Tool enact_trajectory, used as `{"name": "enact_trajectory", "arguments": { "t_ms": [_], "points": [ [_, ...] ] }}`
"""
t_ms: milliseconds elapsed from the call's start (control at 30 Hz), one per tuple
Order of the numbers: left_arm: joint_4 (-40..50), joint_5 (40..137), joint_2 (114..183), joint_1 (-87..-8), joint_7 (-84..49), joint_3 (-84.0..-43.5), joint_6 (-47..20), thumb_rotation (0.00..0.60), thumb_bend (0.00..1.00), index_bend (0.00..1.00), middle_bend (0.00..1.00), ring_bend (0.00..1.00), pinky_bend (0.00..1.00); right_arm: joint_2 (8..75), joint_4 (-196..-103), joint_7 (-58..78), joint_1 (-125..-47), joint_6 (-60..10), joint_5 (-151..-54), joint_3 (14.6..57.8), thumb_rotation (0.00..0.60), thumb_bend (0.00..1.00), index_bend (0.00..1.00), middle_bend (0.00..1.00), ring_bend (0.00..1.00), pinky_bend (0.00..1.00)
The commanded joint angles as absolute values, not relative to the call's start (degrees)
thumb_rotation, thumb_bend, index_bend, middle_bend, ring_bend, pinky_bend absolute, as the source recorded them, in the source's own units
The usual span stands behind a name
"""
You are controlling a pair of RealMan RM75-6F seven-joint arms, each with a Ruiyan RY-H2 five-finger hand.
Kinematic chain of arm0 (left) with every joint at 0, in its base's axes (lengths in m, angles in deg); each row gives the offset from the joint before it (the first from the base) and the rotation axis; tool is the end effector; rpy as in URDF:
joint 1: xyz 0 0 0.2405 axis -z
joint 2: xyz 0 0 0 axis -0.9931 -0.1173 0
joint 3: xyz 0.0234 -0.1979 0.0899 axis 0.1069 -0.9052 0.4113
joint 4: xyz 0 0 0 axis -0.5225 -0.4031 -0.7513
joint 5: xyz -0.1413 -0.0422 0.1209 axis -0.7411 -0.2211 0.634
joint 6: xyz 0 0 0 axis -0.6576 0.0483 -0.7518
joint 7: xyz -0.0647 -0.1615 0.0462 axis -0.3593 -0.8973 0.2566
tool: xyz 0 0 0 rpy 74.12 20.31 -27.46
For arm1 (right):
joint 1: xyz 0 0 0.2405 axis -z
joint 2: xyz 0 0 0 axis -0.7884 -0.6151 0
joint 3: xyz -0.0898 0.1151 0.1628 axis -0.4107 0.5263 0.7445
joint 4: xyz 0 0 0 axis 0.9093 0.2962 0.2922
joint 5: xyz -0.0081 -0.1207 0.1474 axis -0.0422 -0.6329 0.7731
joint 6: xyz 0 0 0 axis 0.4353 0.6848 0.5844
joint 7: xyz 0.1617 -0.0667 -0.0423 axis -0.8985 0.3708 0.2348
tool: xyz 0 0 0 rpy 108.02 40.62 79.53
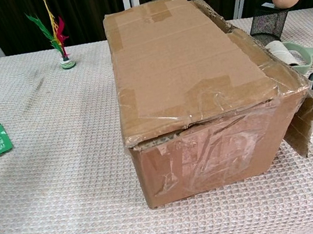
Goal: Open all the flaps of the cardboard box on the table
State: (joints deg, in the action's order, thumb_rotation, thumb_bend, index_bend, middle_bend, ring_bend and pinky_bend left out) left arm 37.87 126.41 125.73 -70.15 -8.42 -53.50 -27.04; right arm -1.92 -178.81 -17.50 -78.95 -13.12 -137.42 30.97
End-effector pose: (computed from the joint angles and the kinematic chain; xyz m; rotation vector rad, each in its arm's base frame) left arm -0.1789 0.2125 0.1173 -1.7981 -0.7985 -1.0010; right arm -0.1338 -0.2830 0.2155 1.8034 -0.8904 1.3173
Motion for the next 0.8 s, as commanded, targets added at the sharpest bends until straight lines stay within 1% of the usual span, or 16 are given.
{"name": "enact_trajectory", "arguments": {
  "t_ms": [33,133,233,367,433,500,600,700,800],
  "points": [
    [41.87,129.52,123.16,-65.47,-9.58,-56.39,-24.62,0.000,0.00,0.00,0.08,0.04,0.16,1.19,-178.17,-14.91,-75.88,-9.66,-136.23,30.95,0.588,0.79,0.07,0.07,0.00,0.00],
    [43.88,131.76,122.83,-59.89,-11.70,-59.53,-21.00,0.000,0.00,0.05,0.11,0.04,0.16,3.14,-177.80,-14.22,-73.70,-7.42,-136.02,30.21,0.575,0.78,0.00,0.01,0.00,0.00],
    [43.96,131.97,124.36,-53.42,-13.26,-63.44,-16.11,0.000,0.00,0.10,0.15,0.04,0.16,5.68,-176.66,-15.32,-71.14,-3.93,-136.17,29.55,0.574,0.78,0.00,0.00,0.00,0.00],
    [42.13,127.89,127.73,-44.30,-14.03,-68.55,-7.04,0.000,0.00,0.14,0.17,0.05,0.16,8.29,-174.23,-19.07,-67.75,1.05,-137.41,28.40,0.571,0.78,0.00,0.00,0.00,0.00],
    [40.99,125.32,129.46,-40.82,-15.03,-70.25,-3.42,0.000,0.00,0.15,0.17,0.05,0.16,9.11,-172.98,-20.00,-66.25,3.06,-138.24,27.71,0.571,0.78,0.00,0.00,0.00,0.00],
    [39.04,122.68,131.49,-37.19,-15.54,-71.65,0.39,0.000,0.00,0.15,0.17,0.05,0.16,10.42,-171.04,-19.84,-64.24,5.62,-138.93,26.97,0.570,0.78,0.00,0.00,0.00,0.00],
    [35.62,120.04,134.53,-32.61,-14.66,-72.45,5.36,0.000,0.00,0.15,0.17,0.05,0.16,12.33,-168.38,-19.90,-61.62,8.94,-139.29,26.26,0.570,0.78,0.00,0.00,0.00,0.00],
    [31.61,117.89,137.83,-28.24,-12.60,-72.73,9.97,0.000,0.00,0.15,0.16,0.05,0.16,13.50,-166.24,-21.77,-59.69,11.17,-138.87,25.88,0.570,0.78,0.00,0.00,0.00,0.00],
    [28.23,115.90,140.96,-24.32,-10.44,-73.49,13.01,0.000,0.00,0.15,0.15,0.05,0.16,14.23,-164.41,-23.73,-58.61,12.06,-138.33,25.74,0.570,0.78,0.00,0.00,0.00,0.00]
  ]
}}
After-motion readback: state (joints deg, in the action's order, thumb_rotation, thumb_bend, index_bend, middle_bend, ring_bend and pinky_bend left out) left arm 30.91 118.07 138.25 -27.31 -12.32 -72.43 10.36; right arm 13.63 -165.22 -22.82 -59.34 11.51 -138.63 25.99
